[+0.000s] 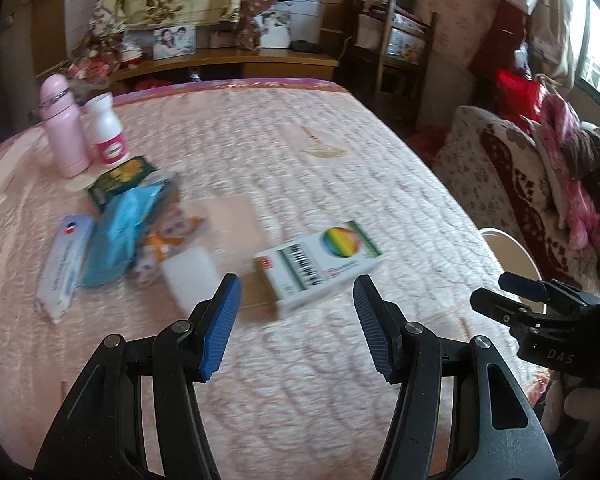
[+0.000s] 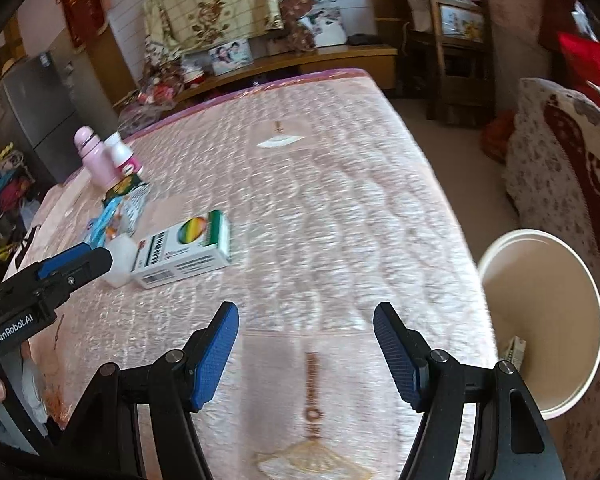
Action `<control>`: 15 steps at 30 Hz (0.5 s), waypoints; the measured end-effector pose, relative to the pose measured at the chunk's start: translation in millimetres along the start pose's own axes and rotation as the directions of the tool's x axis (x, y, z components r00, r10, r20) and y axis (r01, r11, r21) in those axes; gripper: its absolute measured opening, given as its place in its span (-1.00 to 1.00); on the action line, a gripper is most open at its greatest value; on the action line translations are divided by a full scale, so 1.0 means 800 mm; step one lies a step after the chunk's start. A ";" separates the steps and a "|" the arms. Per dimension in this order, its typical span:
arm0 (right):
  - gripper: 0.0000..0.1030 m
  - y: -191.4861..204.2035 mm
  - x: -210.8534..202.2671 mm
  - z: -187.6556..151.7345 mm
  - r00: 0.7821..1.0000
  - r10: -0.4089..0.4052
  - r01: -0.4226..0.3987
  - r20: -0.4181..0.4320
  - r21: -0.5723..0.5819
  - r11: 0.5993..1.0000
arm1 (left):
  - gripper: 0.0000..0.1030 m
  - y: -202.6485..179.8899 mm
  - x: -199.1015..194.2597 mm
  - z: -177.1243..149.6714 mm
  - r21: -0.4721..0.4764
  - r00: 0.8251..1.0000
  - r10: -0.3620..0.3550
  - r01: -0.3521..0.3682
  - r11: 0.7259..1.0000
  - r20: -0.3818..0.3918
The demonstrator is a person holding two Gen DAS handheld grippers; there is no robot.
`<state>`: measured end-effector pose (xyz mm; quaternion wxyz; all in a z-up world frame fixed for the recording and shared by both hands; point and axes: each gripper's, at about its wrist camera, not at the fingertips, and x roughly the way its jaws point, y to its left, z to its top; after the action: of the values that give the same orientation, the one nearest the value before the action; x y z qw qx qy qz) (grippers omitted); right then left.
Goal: Collect trash
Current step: 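Move both open tools back toward the items on the bed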
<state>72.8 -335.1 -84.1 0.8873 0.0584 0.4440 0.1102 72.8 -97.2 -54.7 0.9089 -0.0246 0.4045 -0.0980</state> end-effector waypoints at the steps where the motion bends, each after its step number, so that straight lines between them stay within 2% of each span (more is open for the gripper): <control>1: 0.31 0.006 0.003 0.001 1.000 0.003 -0.003 -0.004 -0.008 1.000 | 0.11 0.007 -0.001 -0.002 -0.008 1.000 0.005 -0.005 1.000 -0.001; 9: 0.31 0.046 0.023 0.005 0.999 0.033 -0.035 -0.033 -0.059 0.998 | 0.11 0.056 -0.012 -0.011 -0.053 0.999 0.045 -0.045 0.998 -0.007; 15: 0.31 0.079 0.049 0.011 0.996 0.054 -0.062 -0.070 -0.114 0.992 | 0.11 0.111 -0.026 -0.017 -0.091 0.996 0.081 -0.083 0.992 -0.021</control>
<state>93.8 -264.1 -96.3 0.8702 0.0157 0.4645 0.1635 63.3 -5.3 -59.8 0.9065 -0.0489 0.4172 -0.0420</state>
